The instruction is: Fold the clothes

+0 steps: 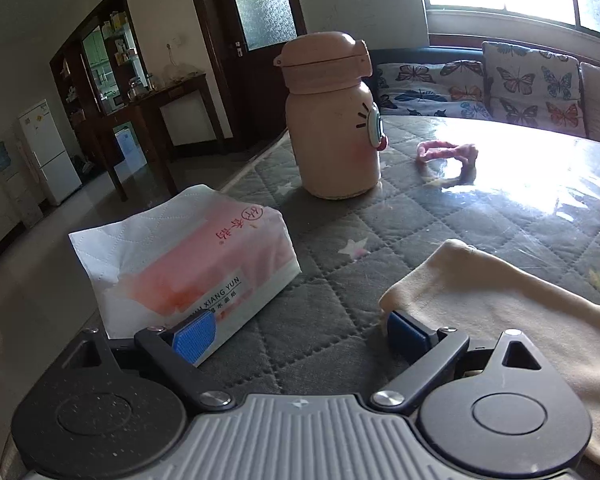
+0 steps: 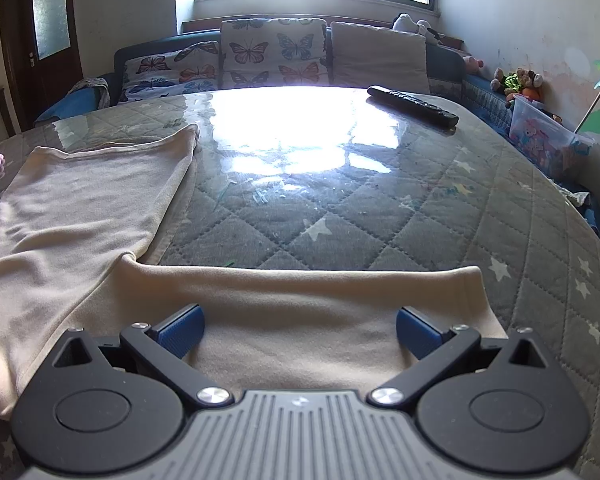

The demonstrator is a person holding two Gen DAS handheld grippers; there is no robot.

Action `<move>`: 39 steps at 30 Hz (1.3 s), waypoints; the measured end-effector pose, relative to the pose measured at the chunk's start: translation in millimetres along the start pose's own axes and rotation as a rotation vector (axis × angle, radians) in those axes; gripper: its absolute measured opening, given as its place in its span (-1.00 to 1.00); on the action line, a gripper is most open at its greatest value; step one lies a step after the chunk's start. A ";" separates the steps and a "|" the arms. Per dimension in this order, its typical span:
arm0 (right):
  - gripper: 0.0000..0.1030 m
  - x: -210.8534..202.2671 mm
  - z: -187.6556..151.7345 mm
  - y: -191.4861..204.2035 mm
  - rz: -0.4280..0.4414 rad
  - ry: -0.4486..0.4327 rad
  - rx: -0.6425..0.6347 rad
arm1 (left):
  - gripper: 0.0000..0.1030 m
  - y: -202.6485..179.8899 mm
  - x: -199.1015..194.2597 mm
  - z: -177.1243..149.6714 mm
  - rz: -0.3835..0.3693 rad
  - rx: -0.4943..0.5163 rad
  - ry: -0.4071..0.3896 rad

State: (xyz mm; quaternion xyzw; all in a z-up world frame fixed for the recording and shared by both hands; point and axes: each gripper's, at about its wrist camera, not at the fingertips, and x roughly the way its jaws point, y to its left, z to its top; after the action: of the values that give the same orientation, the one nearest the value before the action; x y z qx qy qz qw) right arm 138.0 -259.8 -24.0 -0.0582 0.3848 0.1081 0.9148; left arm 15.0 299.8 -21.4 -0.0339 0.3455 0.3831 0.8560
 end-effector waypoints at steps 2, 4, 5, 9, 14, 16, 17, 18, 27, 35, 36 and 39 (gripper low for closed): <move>1.00 0.2 0.1 0.4 -0.002 0.000 -0.001 | 0.85 -1.4 -0.4 -0.7 -0.007 -0.008 0.002; 1.00 0.1 0.1 0.7 -0.004 0.000 -0.004 | 0.85 -3.9 -2.9 -1.4 -0.018 -0.010 0.000; 1.00 0.2 0.1 0.9 -0.004 0.001 -0.005 | 0.85 -5.4 -5.4 -1.6 -0.024 -0.011 -0.003; 1.00 -0.1 0.1 0.6 -0.004 0.001 -0.004 | 0.85 -15.0 -18.4 0.2 -0.061 -0.019 -0.020; 1.00 -0.2 0.1 0.5 -0.003 0.002 -0.003 | 0.87 -35.9 -42.6 7.3 -0.150 -0.014 -0.066; 1.00 -0.4 0.1 0.8 -0.004 0.001 -0.005 | 0.88 -50.6 -53.0 9.0 -0.208 0.017 -0.085; 1.00 -0.3 0.0 0.7 -0.003 0.001 -0.003 | 0.88 -59.1 -57.7 9.2 -0.231 0.036 -0.093; 1.00 -0.1 -0.2 0.6 -0.002 0.001 -0.002 | 0.88 -67.8 -61.6 9.2 -0.256 0.055 -0.097; 1.00 -1.5 -1.5 -3.5 0.000 0.002 0.000 | 0.88 -127.9 -70.0 -7.9 -0.317 0.246 -0.100; 0.86 -20.2 2.3 7.9 0.006 -0.013 -0.055 | 0.87 -130.5 -93.7 -13.6 -0.341 0.268 -0.114; 0.82 -24.4 4.0 13.2 0.019 -0.022 -0.073 | 0.87 -133.2 -102.7 -15.7 -0.369 0.282 -0.129; 0.76 -37.3 5.9 32.5 0.093 -0.036 -0.121 | 0.85 -139.8 -126.7 -23.7 -0.470 0.313 -0.146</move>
State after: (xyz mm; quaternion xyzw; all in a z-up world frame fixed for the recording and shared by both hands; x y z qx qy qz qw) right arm 108.9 -232.9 6.1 -0.0936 0.3632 0.1747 0.9104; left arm 37.4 113.6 10.0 0.0471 0.3206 0.1176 0.9387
